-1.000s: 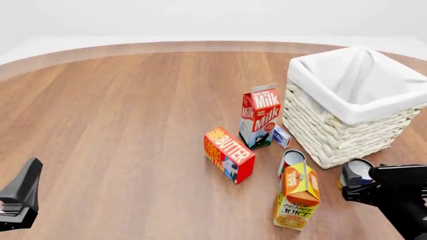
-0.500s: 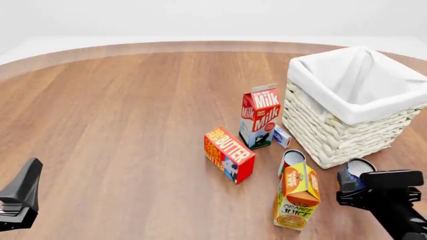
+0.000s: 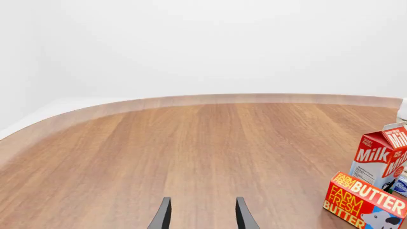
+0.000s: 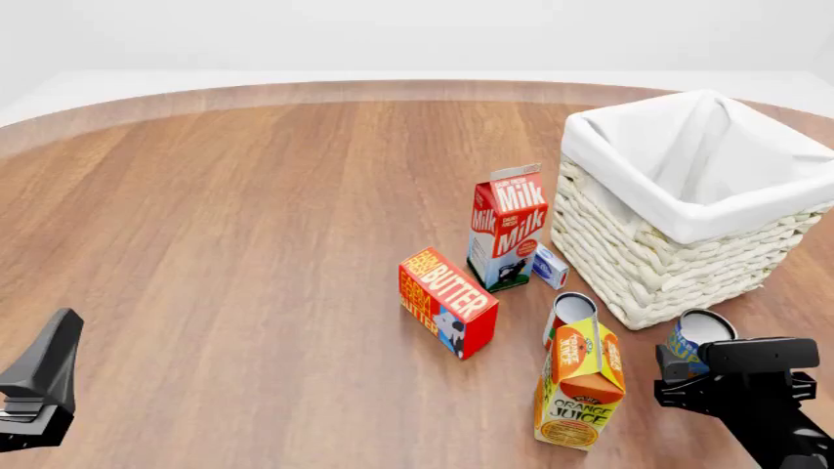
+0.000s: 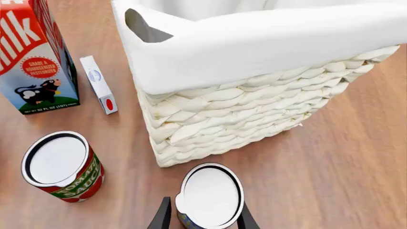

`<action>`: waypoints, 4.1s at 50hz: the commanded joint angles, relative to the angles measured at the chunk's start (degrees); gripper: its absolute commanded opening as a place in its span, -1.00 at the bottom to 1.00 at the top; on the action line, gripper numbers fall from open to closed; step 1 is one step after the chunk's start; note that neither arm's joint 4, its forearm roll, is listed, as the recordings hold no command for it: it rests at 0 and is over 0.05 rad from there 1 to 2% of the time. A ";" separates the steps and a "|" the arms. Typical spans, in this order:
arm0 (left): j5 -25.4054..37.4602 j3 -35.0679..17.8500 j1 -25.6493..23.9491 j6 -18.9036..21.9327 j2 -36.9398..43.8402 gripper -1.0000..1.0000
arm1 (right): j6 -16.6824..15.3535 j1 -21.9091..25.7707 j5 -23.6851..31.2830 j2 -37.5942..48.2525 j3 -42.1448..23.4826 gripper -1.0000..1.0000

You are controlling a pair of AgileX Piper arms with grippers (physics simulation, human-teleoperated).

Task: Pick up the alphabet soup, and put it in the basket.

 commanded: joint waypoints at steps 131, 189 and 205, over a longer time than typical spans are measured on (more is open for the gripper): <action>0.00 0.00 0.00 0.00 0.00 1.00 | -11.30 -0.22 76.84 -86.92 -8.87 -1.00; 0.00 0.00 0.00 0.00 0.00 1.00 | -11.90 0.26 76.25 -77.46 -22.92 -1.00; 0.00 0.00 0.00 0.00 0.00 1.00 | -12.14 1.66 75.16 -73.04 -27.02 -1.00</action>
